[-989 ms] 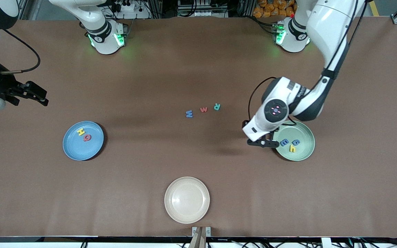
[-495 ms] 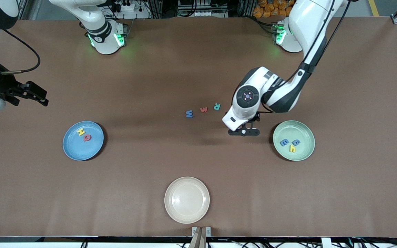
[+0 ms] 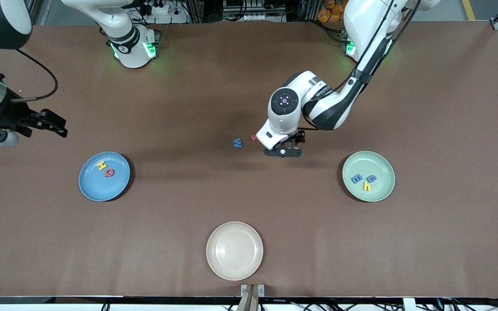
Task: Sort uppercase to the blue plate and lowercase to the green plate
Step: 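Lower the left gripper over the letters while the right gripper advances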
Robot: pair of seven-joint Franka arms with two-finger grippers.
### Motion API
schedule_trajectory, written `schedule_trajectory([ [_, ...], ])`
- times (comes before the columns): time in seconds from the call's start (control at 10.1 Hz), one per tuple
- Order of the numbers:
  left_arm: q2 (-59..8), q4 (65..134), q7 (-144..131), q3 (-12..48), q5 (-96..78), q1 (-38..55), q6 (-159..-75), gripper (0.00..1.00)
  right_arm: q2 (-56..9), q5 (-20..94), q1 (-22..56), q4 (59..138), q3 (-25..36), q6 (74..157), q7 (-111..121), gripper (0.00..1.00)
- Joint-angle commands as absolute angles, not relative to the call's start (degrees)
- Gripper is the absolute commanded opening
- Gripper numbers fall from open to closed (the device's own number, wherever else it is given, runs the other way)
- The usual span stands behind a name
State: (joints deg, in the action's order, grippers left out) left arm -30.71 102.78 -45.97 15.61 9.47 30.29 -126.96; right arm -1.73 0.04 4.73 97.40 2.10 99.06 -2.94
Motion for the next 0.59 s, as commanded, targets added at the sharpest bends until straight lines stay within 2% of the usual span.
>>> schedule_trajectory([
  [0.0,-31.54,104.24,-52.88,15.03,9.67,34.35,-129.02,1.00,-4.21,0.18,7.54,97.03,2.29,96.17,-2.81,1.00],
  [0.49,-34.27,103.89,-55.27,15.12,10.99,37.26,-129.02,1.00,-10.70,0.26,13.16,100.11,2.29,100.01,-3.60,1.00],
])
